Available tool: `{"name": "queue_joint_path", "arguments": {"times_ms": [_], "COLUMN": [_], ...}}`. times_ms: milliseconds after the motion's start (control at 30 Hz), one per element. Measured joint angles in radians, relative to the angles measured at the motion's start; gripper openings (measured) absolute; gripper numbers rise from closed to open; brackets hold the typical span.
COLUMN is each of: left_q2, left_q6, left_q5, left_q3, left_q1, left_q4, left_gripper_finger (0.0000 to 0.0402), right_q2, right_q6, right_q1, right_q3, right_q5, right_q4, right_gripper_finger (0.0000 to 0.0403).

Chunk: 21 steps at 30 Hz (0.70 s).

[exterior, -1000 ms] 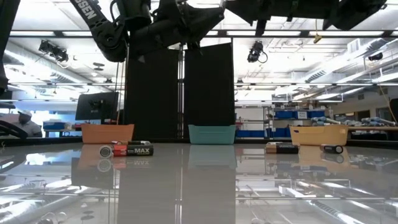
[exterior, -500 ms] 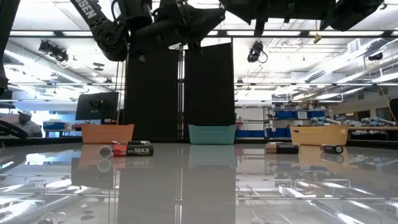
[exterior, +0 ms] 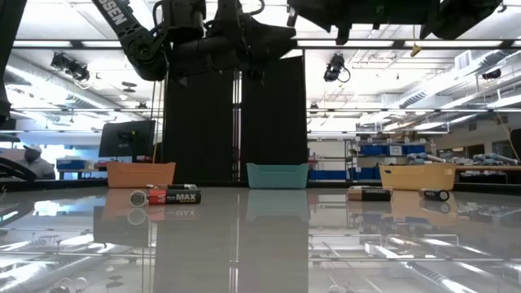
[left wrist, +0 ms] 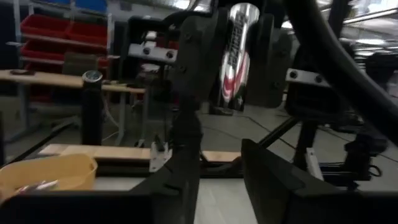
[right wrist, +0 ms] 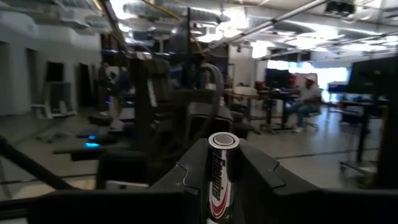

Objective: Sort batteries
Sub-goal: Put the silver battery into the yellow bin

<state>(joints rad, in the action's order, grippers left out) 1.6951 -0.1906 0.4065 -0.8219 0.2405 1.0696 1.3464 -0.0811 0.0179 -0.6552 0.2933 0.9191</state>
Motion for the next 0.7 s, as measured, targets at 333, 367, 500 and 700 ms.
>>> {"name": "queue_joint_path", "arguments": {"times_ms": [333, 367, 500, 700], "left_q2": [-0.001, -0.001, -0.001, -0.001], "left_q6": [0.136, 0.137, 0.165, 0.192], "left_q5": [-0.106, -0.106, -0.106, -0.125], "left_q3": [0.001, 0.001, 0.002, 0.011], "left_q1": [0.000, 0.000, 0.000, 0.000], "left_q4": [-0.182, -0.184, -0.185, -0.186], "left_gripper_finger": [0.0150, 0.0151, 0.0151, 0.0152], "right_q2": [-0.067, -0.085, -0.168, -0.295], "right_q6": [-0.047, -0.047, -0.045, 0.035], "right_q1": [-0.050, -0.060, -0.106, -0.228], "right_q3": [0.000, 0.000, 0.000, 0.000], "right_q5": [0.177, 0.190, 0.249, 0.301], "right_q4": [-0.146, -0.178, -0.343, -0.699], "right_gripper_finger": [0.0067, 0.0067, 0.0067, 0.0067]}}
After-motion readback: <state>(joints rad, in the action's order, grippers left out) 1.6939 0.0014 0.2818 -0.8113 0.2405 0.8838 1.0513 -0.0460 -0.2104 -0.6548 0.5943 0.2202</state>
